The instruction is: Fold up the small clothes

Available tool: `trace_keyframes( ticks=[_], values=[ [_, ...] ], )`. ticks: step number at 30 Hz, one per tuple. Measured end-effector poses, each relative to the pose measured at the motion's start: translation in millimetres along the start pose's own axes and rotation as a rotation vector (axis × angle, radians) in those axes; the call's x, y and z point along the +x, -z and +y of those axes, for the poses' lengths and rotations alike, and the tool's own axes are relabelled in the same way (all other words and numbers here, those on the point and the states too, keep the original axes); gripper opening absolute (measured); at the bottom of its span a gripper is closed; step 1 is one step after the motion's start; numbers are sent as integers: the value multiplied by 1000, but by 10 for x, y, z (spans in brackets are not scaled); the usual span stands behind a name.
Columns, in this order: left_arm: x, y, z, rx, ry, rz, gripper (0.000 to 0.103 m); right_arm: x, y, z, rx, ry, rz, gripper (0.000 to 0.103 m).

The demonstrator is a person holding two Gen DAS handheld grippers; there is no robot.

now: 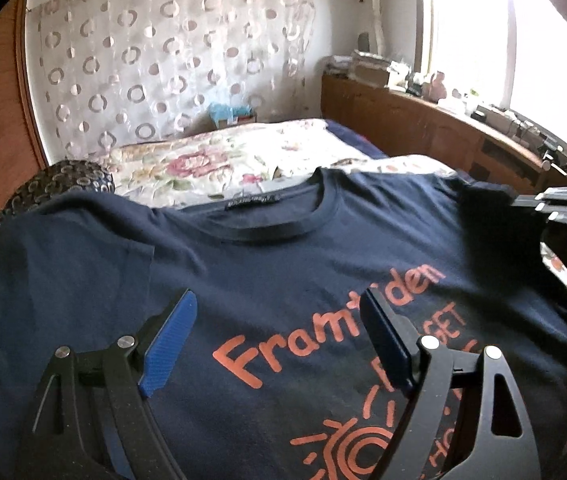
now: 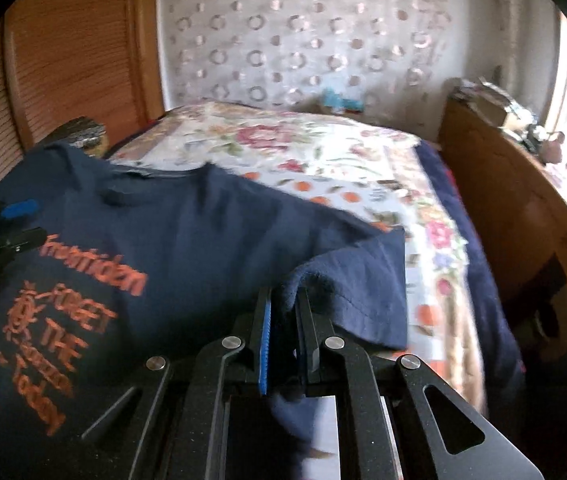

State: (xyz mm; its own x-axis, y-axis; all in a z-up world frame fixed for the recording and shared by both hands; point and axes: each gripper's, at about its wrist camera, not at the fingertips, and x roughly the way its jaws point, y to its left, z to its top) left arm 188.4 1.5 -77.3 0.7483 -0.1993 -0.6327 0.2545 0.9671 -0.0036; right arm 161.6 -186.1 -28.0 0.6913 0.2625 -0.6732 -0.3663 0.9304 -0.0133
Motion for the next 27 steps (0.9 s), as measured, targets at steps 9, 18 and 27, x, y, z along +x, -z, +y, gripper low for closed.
trace_keyframes(
  ticks=[9, 18, 27],
  values=[
    [-140, -4, 49, -24, 16, -59, 84, 224, 169, 218, -11, -71, 75, 10],
    [-174, 37, 84, -48, 14, -80, 84, 41, 5, 100, 17, -10, 8, 50],
    [-203, 45, 28, -27, 30, -96, 84, 335, 90, -596, 131, 132, 54, 50]
  ],
)
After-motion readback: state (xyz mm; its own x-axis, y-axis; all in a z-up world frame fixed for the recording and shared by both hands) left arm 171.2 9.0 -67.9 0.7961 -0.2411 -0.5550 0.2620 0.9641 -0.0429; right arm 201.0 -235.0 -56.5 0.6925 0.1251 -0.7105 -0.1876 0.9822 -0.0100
